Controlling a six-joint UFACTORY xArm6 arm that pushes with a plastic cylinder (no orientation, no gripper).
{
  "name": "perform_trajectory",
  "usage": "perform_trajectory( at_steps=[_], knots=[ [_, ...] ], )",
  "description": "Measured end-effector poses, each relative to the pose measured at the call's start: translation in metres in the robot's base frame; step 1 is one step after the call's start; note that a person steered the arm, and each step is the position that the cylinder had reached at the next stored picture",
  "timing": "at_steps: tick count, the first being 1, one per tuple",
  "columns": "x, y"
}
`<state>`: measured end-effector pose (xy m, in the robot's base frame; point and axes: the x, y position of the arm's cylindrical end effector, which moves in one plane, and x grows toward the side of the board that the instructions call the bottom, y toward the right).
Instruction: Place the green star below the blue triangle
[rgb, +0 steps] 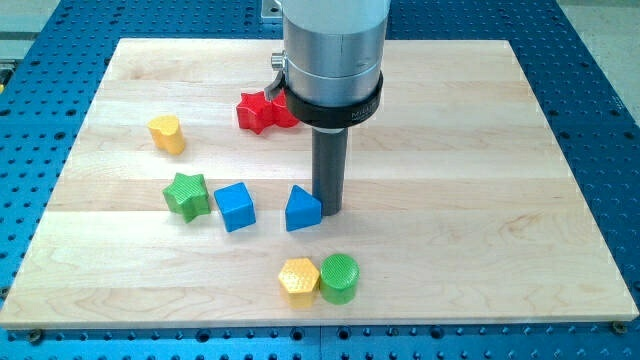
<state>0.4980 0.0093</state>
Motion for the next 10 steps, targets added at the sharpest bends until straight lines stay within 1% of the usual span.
perform_trajectory(
  at_steps=[1,3,6,7,8,9,10],
  knots=[
    [-0.032,0.009],
    [-0.04,0.009],
    [0.01,0.011],
    [0.005,-0.024],
    [-0.012,-0.057],
    [-0.02,-0.079],
    [-0.02,-0.086]
  ],
)
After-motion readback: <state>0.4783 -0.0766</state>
